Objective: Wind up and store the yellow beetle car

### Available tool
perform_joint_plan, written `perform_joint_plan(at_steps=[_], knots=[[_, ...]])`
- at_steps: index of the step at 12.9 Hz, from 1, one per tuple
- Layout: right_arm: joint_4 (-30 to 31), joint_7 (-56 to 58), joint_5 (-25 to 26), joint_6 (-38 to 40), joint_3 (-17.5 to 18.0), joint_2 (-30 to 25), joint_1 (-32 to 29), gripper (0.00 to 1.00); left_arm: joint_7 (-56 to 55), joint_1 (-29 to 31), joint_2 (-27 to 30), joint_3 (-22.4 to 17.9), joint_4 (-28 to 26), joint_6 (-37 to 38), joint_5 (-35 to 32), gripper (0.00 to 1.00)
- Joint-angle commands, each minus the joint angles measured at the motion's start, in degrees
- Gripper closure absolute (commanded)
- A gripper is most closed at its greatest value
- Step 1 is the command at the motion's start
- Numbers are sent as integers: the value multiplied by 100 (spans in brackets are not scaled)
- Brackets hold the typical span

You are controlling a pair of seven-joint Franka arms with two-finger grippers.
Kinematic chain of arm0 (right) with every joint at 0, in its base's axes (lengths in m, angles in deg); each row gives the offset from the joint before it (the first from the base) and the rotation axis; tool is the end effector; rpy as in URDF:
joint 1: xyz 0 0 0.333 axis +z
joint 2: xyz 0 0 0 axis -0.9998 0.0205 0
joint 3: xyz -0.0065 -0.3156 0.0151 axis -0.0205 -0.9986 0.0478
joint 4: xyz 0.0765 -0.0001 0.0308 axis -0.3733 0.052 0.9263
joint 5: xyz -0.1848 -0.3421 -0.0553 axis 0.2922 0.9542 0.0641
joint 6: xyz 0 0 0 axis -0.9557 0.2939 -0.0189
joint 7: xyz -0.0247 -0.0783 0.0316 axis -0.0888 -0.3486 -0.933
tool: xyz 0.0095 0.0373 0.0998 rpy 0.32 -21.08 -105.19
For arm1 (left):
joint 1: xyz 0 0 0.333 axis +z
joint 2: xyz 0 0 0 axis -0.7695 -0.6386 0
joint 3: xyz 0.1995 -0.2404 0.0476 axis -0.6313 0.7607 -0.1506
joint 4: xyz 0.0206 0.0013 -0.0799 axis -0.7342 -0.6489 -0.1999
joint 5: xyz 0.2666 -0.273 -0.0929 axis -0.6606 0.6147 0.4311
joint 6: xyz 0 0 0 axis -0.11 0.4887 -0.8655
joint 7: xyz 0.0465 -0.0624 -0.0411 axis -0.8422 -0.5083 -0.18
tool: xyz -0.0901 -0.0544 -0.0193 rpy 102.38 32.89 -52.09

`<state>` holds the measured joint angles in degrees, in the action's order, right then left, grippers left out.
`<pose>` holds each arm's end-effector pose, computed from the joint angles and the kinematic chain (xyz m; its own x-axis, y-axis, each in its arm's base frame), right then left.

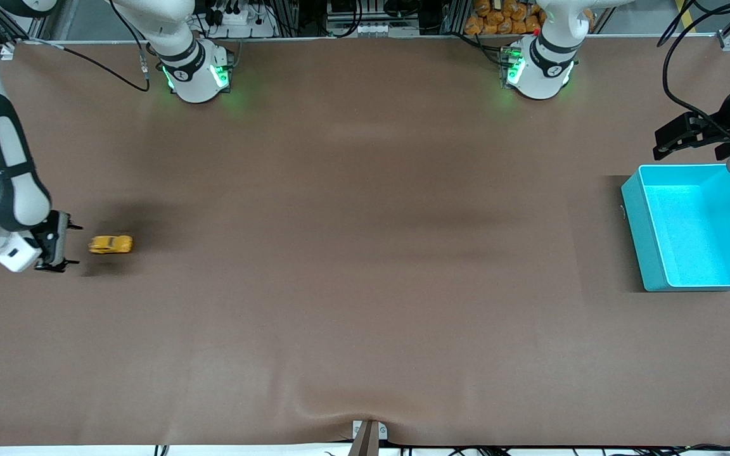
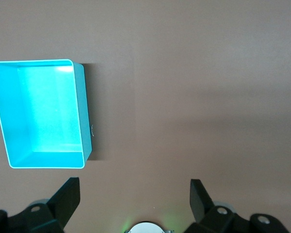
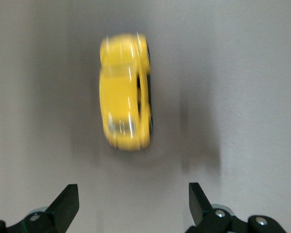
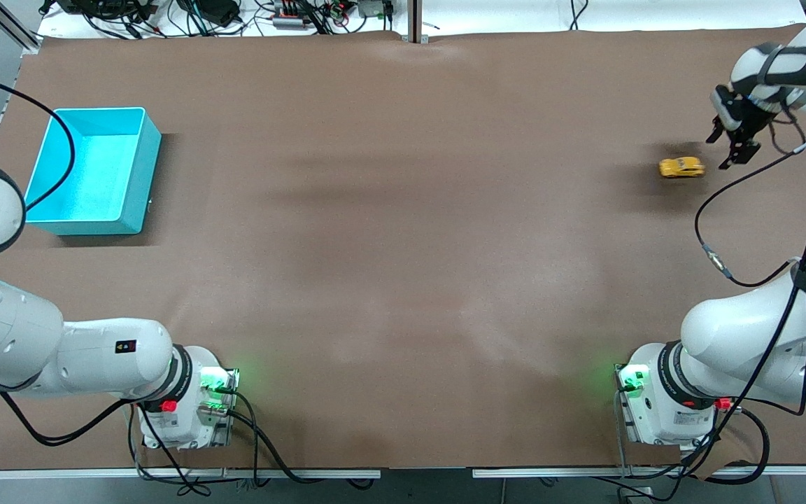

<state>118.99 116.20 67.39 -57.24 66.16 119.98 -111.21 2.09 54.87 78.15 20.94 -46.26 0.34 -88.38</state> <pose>0.5801 -0.2584 0.2204 0.0291 0.9955 0.0903 0.9819 -0.0115 -0.1891 0.5523 -0.0383 0.6507 0.9971 -0.0235 -0.0727 -0.0257 -0.9992 -0.0299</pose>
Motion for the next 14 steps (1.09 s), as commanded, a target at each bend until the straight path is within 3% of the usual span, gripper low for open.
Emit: perform_joint_plan(at_steps=[1,14], knots=[[-608,-92,-79,620,72,102,-73,0,41,1,29,13,-18,-51,-62,0],[-979,-610,-255,1150,81,102,-65,0,23,1,20,13,-71,-51,-62,0]])
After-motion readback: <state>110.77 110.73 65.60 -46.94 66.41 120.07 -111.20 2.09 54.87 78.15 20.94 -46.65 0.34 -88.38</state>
